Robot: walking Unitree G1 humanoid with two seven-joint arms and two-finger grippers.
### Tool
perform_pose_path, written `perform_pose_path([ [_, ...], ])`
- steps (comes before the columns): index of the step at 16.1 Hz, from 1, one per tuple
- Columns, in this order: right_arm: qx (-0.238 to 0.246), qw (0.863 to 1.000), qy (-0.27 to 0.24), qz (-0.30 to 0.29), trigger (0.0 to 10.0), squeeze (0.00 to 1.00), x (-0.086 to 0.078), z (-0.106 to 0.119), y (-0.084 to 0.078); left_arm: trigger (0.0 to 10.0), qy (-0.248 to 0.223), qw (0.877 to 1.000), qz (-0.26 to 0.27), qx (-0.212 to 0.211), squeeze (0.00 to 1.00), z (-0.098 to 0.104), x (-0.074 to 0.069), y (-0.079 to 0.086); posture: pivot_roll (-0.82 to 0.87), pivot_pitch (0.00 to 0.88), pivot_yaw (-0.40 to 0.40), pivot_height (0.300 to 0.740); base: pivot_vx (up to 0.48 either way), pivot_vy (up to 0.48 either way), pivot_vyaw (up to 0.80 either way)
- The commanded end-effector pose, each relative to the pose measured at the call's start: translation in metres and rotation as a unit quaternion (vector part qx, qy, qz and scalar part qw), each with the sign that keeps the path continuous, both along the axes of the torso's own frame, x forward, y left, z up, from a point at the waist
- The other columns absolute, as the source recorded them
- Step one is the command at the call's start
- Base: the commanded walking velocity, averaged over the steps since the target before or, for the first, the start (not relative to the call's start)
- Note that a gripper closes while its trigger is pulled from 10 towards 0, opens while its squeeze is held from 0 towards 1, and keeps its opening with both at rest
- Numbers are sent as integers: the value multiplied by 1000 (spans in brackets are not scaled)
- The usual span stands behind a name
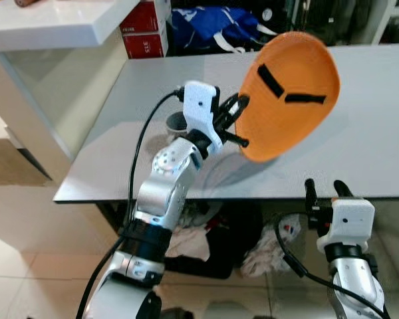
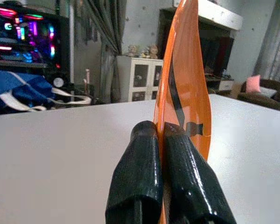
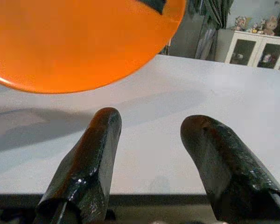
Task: Setting the table
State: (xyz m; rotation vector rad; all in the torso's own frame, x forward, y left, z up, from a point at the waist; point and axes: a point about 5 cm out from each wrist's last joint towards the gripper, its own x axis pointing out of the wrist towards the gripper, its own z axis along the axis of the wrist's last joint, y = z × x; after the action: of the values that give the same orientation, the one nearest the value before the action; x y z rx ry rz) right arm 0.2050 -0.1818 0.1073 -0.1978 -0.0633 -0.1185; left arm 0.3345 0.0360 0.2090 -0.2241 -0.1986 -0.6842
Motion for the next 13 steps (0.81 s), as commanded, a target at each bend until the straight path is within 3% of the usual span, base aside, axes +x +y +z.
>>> perform_pose_path([
  [1, 8, 1000, -7, 9, 10000, 0, 1, 4, 5, 0, 19, 999, 24, -20, 0, 2, 8, 9, -96, 0, 92, 707, 0, 0, 0],
  [5, 7, 1000, -7, 10, 10000, 0, 3, 4, 4, 0, 138, 985, 67, -86, 0, -17, 27, 13, -98, 0, 90, 707, 0, 0, 0],
  [8, 4, 1000, -7, 10, 10000, 0, 3, 4, 4, 0, 228, 961, 43, -149, 0, -26, 31, -6, -110, 0, 92, 707, 0, 0, 0],
  [10, 3, 1000, -8, 10, 10000, 0, 3, 5, 4, 0, 243, 957, 34, -155, 0, -27, 31, -11, -113, 0, 94, 707, 0, 0, 0],
  [13, 2, 1000, -8, 7, 10000, 0, 2, 5, 3, 0, 215, 966, 22, -143, 0, -19, 30, -13, -116, 0, 98, 707, 0, 0, 0],
])
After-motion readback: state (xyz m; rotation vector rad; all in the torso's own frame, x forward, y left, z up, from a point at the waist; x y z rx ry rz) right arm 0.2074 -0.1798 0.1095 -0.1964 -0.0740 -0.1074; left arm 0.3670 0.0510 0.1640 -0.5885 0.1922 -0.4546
